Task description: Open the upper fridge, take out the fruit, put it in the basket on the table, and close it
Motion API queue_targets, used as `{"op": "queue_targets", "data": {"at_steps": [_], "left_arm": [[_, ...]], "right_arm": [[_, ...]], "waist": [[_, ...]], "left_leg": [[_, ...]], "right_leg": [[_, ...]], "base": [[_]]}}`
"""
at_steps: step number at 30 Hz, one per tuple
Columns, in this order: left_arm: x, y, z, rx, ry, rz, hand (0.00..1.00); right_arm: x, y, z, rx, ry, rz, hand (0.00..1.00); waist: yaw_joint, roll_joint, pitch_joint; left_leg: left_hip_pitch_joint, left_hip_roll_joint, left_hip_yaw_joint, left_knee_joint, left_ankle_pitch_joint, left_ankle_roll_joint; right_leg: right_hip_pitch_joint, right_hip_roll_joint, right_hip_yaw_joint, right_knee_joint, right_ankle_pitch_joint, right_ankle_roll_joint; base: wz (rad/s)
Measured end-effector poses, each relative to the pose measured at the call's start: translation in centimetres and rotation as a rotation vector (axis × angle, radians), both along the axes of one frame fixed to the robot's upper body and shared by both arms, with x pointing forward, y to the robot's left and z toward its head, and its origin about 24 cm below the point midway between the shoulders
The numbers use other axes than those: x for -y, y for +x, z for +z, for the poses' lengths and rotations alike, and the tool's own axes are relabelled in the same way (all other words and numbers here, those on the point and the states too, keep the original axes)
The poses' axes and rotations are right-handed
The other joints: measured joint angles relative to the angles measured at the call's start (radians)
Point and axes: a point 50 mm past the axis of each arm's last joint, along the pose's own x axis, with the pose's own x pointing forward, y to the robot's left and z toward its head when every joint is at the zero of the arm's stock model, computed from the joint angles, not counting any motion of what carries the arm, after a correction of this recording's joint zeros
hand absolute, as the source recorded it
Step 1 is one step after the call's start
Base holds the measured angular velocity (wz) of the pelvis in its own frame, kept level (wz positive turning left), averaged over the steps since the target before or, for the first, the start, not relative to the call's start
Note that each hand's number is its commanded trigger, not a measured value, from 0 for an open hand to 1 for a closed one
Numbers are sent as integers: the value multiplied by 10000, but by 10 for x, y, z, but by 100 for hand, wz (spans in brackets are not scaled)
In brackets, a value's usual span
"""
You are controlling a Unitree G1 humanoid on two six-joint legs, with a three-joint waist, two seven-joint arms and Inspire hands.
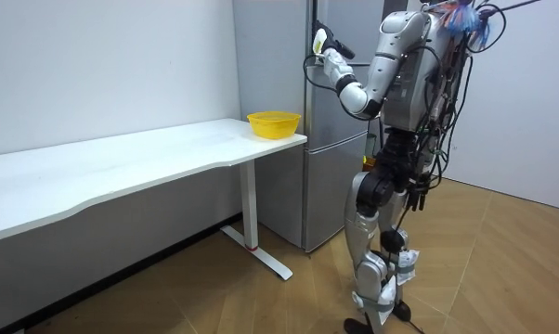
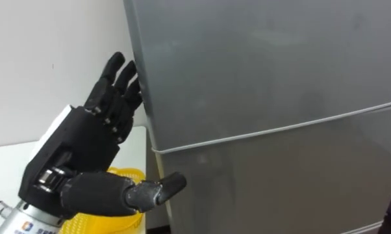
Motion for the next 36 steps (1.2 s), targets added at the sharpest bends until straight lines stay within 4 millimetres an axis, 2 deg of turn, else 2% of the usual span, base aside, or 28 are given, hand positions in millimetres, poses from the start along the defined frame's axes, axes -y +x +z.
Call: {"op": "queue_targets", "data": {"at_steps": [12, 13, 14, 15, 16, 24, 29, 30, 31, 32, 33, 36], "left_arm": [[1, 2, 2, -42, 27, 38, 0], [1, 2, 3, -28, 22, 43, 28], [1, 3, 3, 1, 19, 40, 51], [1, 3, 3, 8, 12, 51, 96], [1, 3, 3, 6, 7, 61, 100], [-10, 6, 6, -35, -471, 1155, 100], [-10, 6, 10, 155, -582, 1143, 100], [-9, 5, 10, 151, -561, 936, 86], [-7, 5, 9, 133, -545, 874, 51], [-7, 5, 9, 105, -573, 902, 4], [-7, 6, 9, 91, -560, 913, 0], [-3, 5, 9, 125, -486, 636, 0]], "right_arm": [[-1, 4, 0, -34, 81, 85, 0], [-1, 4, 0, -50, 73, 80, 0], [0, 4, 0, -90, 58, 68, 0], [0, 4, 0, -118, 48, 60, 0], [0, 4, 0, -129, 45, 58, 0], [0, 4, 0, -165, 32, 61, 0], [0, 4, 0, -159, 29, 66, 0], [0, 4, 0, -175, 37, 84, 0], [0, 4, 0, -186, 41, 111, 0], [0, 5, 0, -169, 40, 127, 0], [0, 6, 0, -138, 37, 136, 0], [0, 7, 0, -100, 42, 148, 0]], "waist": [[-104, 4, -4], [-104, 6, -5], [-104, 11, -9], [-105, 16, -13], [-105, 19, -15], [-82, 3, -22], [-83, -13, -39], [-58, -6, -44], [-36, -8, -44], [-24, -4, -46], [-40, 9, -54], [-42, -1, -48]], "left_leg": [[-88, -8, 10, 8, 0, 0], [-100, -8, 10, 8, 0, 0], [-119, -8, 10, 8, 0, 0], [-118, -10, 11, 9, 0, 1], [-115, -10, 11, 9, 0, 1], [-129, -19, 10, 9, 0, 1], [-186, -22, 10, 9, 0, 1], [-183, -23, 9, 9, 0, 1], [-182, -24, 9, 7, 0, 1], [-187, -27, 9, 3, 0, 1], [-185, -28, 9, 3, 1, 1], [-179, -28, 9, 4, 1, 2]], "right_leg": [[-202, -12, -2, 22, -6, 11], [-214, -12, -3, 26, -6, 11], [-234, -12, -7, 28, -5, 11], [-239, -12, -2, 28, -4, 12], [-238, -13, 0, 27, -4, 12], [-241, -21, -4, 21, -3, 13], [-247, -21, -32, 17, 10, 31], [-239, -21, -28, 16, 12, 33], [-236, -22, -29, 17, 15, 37], [-238, -25, -33, 14, 19, 43], [-238, -26, -25, 8, 22, 46], [-234, -32, -25, 7, 22, 48]], "base": [[0], [0], [0], [0], [0], [0], [3], [0], [4], [0], [0], [0]]}}
